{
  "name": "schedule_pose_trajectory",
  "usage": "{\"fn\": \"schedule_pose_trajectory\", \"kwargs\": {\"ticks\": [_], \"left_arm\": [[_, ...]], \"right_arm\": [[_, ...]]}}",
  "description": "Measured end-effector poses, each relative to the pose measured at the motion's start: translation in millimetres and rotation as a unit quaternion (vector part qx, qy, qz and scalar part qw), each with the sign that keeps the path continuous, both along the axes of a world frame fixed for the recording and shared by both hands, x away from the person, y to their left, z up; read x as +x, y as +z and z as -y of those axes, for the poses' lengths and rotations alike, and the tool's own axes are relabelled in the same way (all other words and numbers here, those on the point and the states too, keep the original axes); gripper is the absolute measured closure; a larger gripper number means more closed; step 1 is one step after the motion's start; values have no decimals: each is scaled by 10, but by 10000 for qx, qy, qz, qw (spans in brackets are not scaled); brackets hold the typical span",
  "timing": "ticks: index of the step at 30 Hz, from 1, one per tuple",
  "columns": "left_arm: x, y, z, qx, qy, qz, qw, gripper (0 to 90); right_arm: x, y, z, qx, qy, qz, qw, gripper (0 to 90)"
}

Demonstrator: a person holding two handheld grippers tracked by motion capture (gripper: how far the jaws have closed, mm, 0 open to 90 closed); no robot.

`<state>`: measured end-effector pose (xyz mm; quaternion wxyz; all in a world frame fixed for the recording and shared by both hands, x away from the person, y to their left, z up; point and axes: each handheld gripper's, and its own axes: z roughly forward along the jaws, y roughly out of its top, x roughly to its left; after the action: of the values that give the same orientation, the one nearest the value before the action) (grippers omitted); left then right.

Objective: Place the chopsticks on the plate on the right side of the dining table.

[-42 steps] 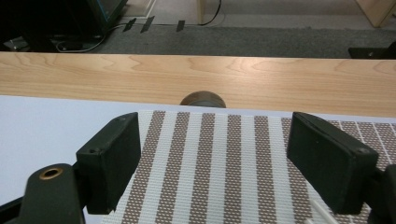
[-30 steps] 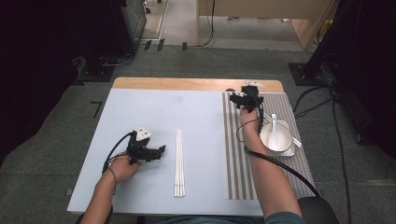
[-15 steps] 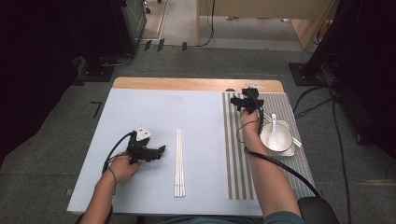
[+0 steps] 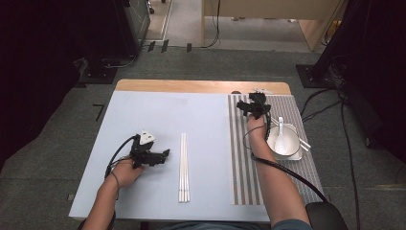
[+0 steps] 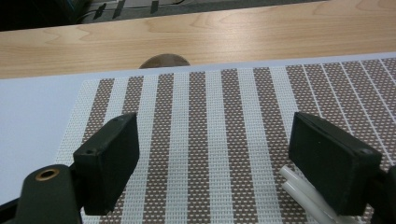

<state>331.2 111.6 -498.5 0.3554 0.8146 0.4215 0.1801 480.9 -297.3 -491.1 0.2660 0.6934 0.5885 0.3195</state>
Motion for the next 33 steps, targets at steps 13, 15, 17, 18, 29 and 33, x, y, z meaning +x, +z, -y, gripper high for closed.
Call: {"fn": "schedule_pose_trajectory", "kwargs": {"ticks": [13,15,17,18,29,33], "left_arm": [[1,0,0,2,-1,-2,10000,135],[0,0,0,0,2,-1,10000,134],[0,0,0,1,0,-1,10000,135],[0,0,0,1,0,1,10000,135],[0,0,1,3,2,1,10000,135],[0,0,1,2,1,3,10000,135]], "right_arm": [[-50,35,-72,93,128,-180,9997,168],[-66,46,-88,144,126,-208,9996,168],[-82,49,-97,143,132,-216,9996,168],[-90,50,-102,141,134,-226,9996,168],[-217,69,-150,145,295,-210,9992,171],[-278,75,-175,169,365,-181,9990,171]]}}
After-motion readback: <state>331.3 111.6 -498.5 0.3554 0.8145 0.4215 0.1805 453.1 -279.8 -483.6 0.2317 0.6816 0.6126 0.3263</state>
